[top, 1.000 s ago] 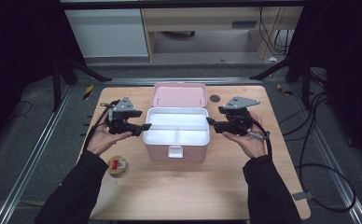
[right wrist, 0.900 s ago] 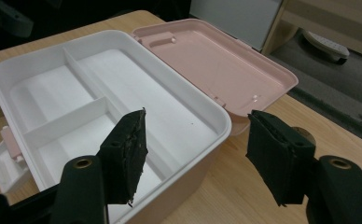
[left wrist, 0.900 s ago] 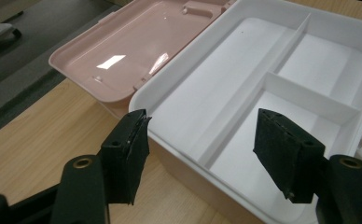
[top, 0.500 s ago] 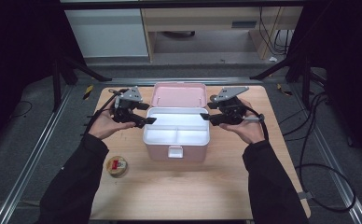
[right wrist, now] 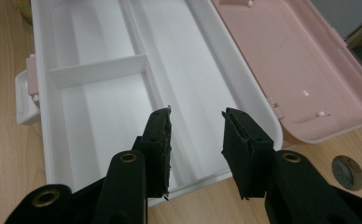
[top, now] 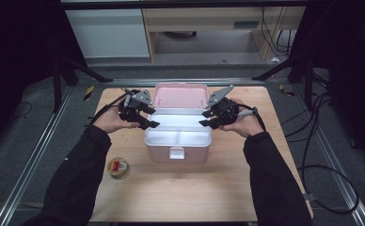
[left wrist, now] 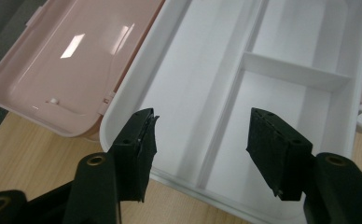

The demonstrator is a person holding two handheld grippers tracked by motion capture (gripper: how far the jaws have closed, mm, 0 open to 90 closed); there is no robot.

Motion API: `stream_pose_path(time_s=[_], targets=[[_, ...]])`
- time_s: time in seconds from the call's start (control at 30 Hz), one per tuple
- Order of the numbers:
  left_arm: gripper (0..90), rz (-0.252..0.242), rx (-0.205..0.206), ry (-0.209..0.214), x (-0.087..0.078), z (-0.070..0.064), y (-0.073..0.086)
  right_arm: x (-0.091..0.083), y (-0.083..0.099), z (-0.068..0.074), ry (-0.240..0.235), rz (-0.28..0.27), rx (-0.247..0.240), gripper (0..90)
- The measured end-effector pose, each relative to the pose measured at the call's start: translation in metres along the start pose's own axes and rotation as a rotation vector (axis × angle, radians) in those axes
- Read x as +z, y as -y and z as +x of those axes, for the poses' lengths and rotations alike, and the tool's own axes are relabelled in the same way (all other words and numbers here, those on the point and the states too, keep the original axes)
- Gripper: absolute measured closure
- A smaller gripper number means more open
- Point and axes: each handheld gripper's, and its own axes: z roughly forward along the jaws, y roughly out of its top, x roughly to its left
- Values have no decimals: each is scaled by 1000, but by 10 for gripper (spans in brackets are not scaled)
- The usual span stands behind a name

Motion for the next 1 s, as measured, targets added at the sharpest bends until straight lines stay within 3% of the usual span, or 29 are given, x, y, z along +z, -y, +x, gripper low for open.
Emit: stream_pose_path(time_s=[0.07,0.23,0.3,0.4,0.5,0.6,0.83,1.0], targets=[[400,34,14,0,3,2,0,4,-1,0,-10,24,-7,627],[446,51,26,8,6,5,-1,13,0,-2,-46,70,-27,663],[468,60,24,17,8,7,-1,15,0,-1,-56,79,-29,669],[512,105,62,43,14,5,0,22,3,0,-69,125,-41,658],[567,118,66,69,18,4,0,23,4,0,-78,134,-41,683],[610,166,92,79,26,4,2,25,5,-2,-105,150,-35,736],[714,191,118,117,32,4,3,30,4,-4,-116,173,-60,790],[746,193,123,120,33,4,4,35,2,-7,-128,187,-72,808]])
